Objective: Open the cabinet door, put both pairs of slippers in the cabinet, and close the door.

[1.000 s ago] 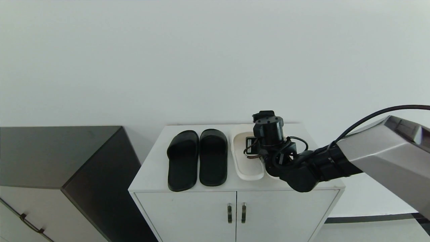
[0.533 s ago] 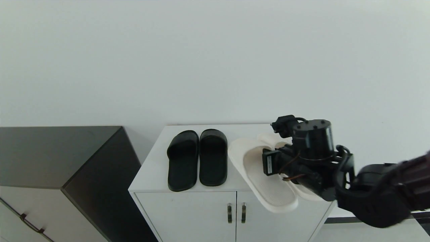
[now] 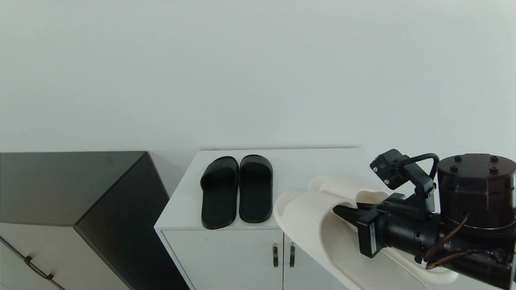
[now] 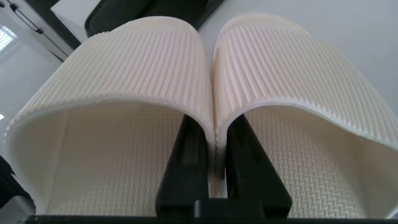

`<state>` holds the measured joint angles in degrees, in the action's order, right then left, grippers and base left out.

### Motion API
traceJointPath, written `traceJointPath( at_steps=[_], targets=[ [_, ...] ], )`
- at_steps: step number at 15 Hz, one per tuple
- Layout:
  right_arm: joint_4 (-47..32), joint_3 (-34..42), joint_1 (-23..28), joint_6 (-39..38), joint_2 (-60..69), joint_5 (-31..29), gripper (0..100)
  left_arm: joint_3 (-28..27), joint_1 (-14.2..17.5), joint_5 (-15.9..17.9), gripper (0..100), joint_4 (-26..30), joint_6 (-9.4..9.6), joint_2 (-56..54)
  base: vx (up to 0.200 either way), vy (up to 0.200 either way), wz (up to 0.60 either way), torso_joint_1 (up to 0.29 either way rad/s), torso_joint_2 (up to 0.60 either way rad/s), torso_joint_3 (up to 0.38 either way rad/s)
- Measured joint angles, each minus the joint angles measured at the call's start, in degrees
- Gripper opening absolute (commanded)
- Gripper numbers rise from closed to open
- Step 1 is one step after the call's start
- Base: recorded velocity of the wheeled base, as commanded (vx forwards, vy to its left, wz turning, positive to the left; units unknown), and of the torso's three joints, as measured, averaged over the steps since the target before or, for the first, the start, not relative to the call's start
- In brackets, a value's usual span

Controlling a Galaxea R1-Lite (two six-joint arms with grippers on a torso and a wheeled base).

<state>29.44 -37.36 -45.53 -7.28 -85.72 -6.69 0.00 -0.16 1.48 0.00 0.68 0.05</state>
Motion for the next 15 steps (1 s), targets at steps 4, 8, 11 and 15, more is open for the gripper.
traceJointPath(
  at_steps=[4, 8, 11, 15],
  targets=[
    [0.2, 1.1, 0.0, 0.3, 0.9, 1.0, 0, 0.0, 0.0, 0.0, 0, 0.0, -0.15, 0.0, -0.2, 0.0, 0.0, 0.004, 0.0, 0.001],
    [0.3, 2.0, 0.0, 2.3, 1.1, 1.3, 0, 0.0, 0.0, 0.0, 0, 0.0, -0.15, 0.0, -0.1, 0.0, 0.0, -0.005, 0.0, 0.001],
    [0.4, 2.2, -0.2, 2.3, 1.0, 1.4, 0, 0.0, -0.1, 0.0, 0, 0.0, -0.15, 0.0, 0.0, 0.0, 0.0, 0.0, 0.0, 0.0],
    [0.3, 2.5, -0.1, 2.4, 0.8, 1.8, 0, 0.0, 0.0, 0.0, 0, 0.0, -0.15, 0.0, 0.0, 0.0, 0.0, 0.0, 0.0, 0.0]
  ],
)
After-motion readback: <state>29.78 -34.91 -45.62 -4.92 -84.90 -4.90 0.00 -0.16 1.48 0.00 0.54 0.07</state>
